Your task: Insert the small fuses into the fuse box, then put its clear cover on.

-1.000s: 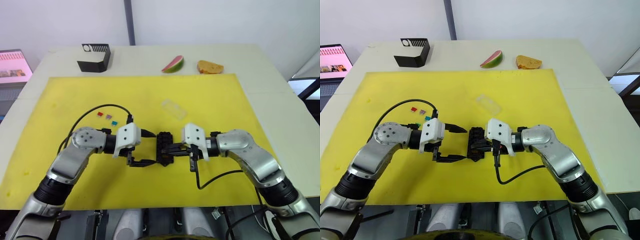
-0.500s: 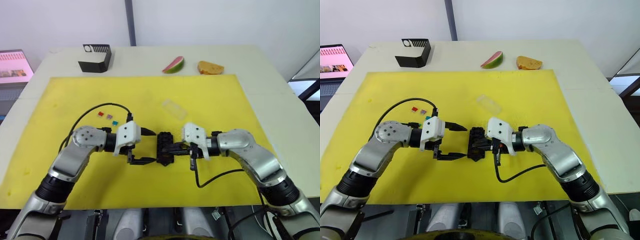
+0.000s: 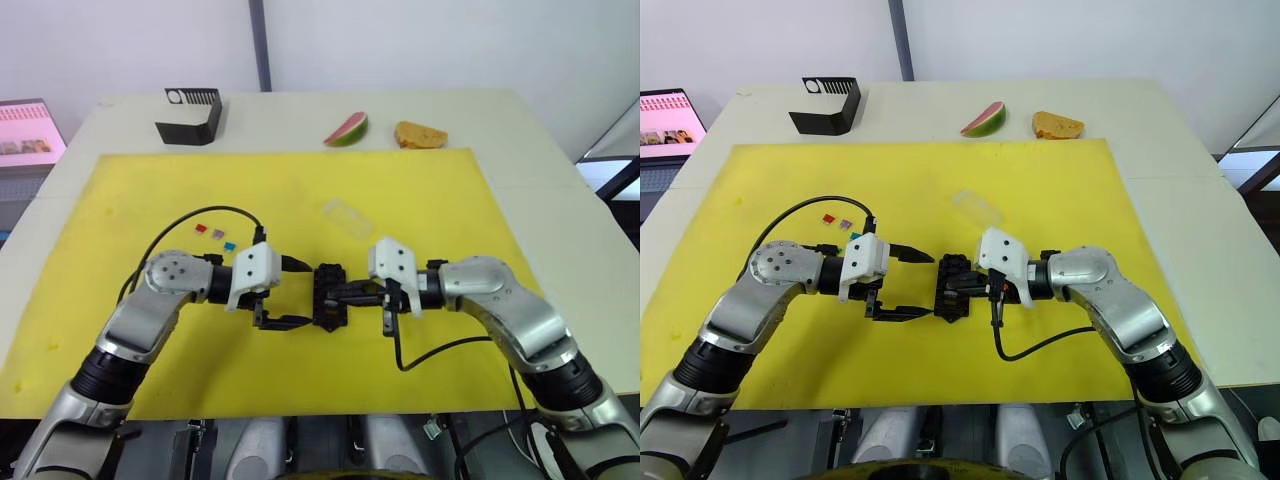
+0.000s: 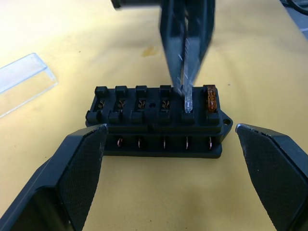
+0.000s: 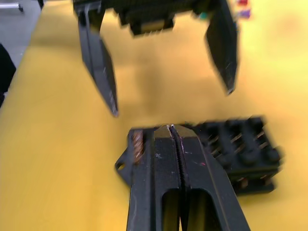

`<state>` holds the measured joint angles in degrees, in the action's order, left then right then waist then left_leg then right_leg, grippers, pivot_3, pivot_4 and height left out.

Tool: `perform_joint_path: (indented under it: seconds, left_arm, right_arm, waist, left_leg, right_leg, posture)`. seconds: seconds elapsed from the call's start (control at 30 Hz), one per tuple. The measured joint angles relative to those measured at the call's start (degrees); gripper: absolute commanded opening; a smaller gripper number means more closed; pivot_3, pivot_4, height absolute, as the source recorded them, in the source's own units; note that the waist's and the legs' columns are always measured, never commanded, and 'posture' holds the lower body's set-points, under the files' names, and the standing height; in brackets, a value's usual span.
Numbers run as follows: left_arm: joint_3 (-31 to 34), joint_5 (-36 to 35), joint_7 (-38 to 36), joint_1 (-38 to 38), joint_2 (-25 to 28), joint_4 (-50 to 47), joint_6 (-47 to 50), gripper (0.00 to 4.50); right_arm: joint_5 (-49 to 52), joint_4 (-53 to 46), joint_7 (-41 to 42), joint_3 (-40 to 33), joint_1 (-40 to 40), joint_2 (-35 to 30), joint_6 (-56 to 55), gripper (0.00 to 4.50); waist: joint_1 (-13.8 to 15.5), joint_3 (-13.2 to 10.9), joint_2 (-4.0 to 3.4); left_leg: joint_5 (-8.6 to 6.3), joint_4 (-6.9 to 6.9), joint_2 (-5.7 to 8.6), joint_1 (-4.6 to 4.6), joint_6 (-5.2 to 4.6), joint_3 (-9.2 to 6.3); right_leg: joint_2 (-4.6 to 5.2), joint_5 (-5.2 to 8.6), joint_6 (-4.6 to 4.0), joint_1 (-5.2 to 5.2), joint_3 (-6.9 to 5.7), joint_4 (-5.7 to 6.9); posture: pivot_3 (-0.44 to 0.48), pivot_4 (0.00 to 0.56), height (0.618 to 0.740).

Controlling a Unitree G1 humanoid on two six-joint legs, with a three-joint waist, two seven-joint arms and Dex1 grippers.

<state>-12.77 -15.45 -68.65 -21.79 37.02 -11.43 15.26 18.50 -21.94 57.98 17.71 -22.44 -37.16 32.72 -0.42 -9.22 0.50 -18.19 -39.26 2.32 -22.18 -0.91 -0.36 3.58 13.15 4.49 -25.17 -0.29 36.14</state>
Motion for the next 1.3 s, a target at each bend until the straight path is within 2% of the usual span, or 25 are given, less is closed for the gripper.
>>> perform_joint_path:
  seconds: [0.27, 0.37, 0.47, 0.53, 0.6, 0.8, 0.9, 1.0, 1.13, 1.3]
  left_arm:
    - [0.1, 0.0, 0.0, 0.6, 0.8, -0.4, 0.0, 4.50]
    - [1.0, -0.6, 0.5, 2.6, 1.6, -1.7, 0.8, 4.50]
    - [5.1, -3.7, 2.8, 6.7, 2.4, -3.9, 4.3, 4.50]
    - [10.6, -7.6, 5.9, 11.0, 2.5, -6.0, 9.2, 4.50]
    - [16.0, -10.8, 8.9, 15.2, 2.6, -7.7, 13.2, 4.50]
    - [37.0, -23.4, 16.4, 31.0, 2.8, -9.5, 26.9, 4.50]
    - [49.9, -30.2, 19.8, 35.6, 2.8, -4.2, 33.6, 4.50]
    - [57.1, -35.6, 22.4, 36.1, 3.9, 1.0, 40.6, 4.50]
    - [58.4, -43.6, 25.8, 30.1, 5.6, 5.5, 51.2, 4.50]
    - [55.4, -48.9, 30.7, 18.5, 6.7, 12.6, 61.9, 4.50]
  right_arm:
    - [-0.7, -0.4, -0.2, -0.5, 0.0, -0.3, -0.6, 0.05]
    - [1.7, -0.8, -0.5, -3.5, 0.0, -0.4, 1.5, 0.05]
    - [3.5, -1.8, -2.7, -8.5, 0.1, -1.3, 4.0, 0.05]
    - [5.3, -1.9, -5.1, -13.6, 1.1, -2.0, 6.9, 0.57]
    - [6.9, -1.9, -6.9, -18.2, 2.5, -2.9, 9.5, 1.36]
    - [8.8, 0.3, -9.7, -30.8, 9.4, -8.0, 12.3, 4.48]
    - [8.6, 3.3, -9.8, -35.9, 13.4, -10.8, 11.6, 4.48]
    - [8.6, 4.5, -9.8, -37.2, 14.7, -11.4, 10.6, 4.48]
    - [10.3, 4.1, -9.3, -34.2, 10.9, -10.7, 10.8, 4.48]
    - [15.2, 0.2, -6.5, -27.0, 2.8, -8.8, 12.5, 4.48]
  waist:
    - [0.0, 0.0, 0.00]
    - [0.0, 0.0, -0.01]
    - [0.0, 0.0, -0.01]
    - [0.0, 0.0, -0.01]
    - [0.0, 0.0, -0.01]
    - [0.1, 0.0, -0.01]
    - [0.2, 0.0, -0.01]
    - [0.3, 0.0, -0.01]
    - [0.9, 0.0, -0.03]
    - [1.1, 0.0, -0.02]
  left_leg:
    - [0.00, 0.00, 0.00, 0.00, 0.00, 0.00]
    - [-0.01, 0.00, 0.00, -0.01, -0.02, 0.00]
    - [-0.02, 0.01, -0.02, -0.02, -0.03, -0.01]
    - [-0.04, 0.02, -0.03, -0.02, -0.07, -0.02]
    - [-0.05, 0.02, -0.03, -0.03, -0.08, -0.02]
    - [-0.06, 0.04, -0.04, -0.02, -0.09, -0.02]
    - [-0.06, 0.04, -0.04, -0.01, -0.09, -0.02]
    - [-0.06, 0.03, -0.04, 0.05, -0.09, -0.02]
    - [-0.06, 0.03, -0.04, 0.22, -0.09, -0.01]
    - [-0.07, 0.05, -0.03, 0.23, -0.07, -0.02]
  right_leg:
    - [0.00, 0.00, 0.00, 0.00, 0.00, 0.00]
    - [0.00, 0.00, 0.00, -0.01, 0.01, 0.00]
    - [0.00, 0.00, 0.00, -0.02, 0.01, 0.00]
    - [0.01, 0.00, 0.00, -0.03, 0.02, 0.00]
    - [0.03, 0.00, 0.00, -0.03, 0.02, -0.02]
    - [0.04, 0.01, -0.02, -0.01, 0.02, -0.03]
    - [0.05, 0.01, -0.02, 0.00, 0.02, -0.03]
    - [0.04, 0.01, -0.02, 0.05, 0.02, -0.02]
    - [0.05, 0.01, -0.02, 0.20, 0.02, -0.02]
    - [0.04, 0.01, -0.02, 0.19, 0.01, -0.01]
  posture:
    - [0.000, 0.150, 0.740]
    - [0.000, 0.150, 0.740]
    - [0.000, 0.150, 0.740]
    - [0.000, 0.150, 0.740]
    - [0.000, 0.150, 0.740]
    - [0.000, 0.150, 0.740]
    - [0.000, 0.150, 0.740]
    - [0.000, 0.150, 0.740]
    - [0.000, 0.150, 0.740]
    - [0.000, 0.150, 0.740]
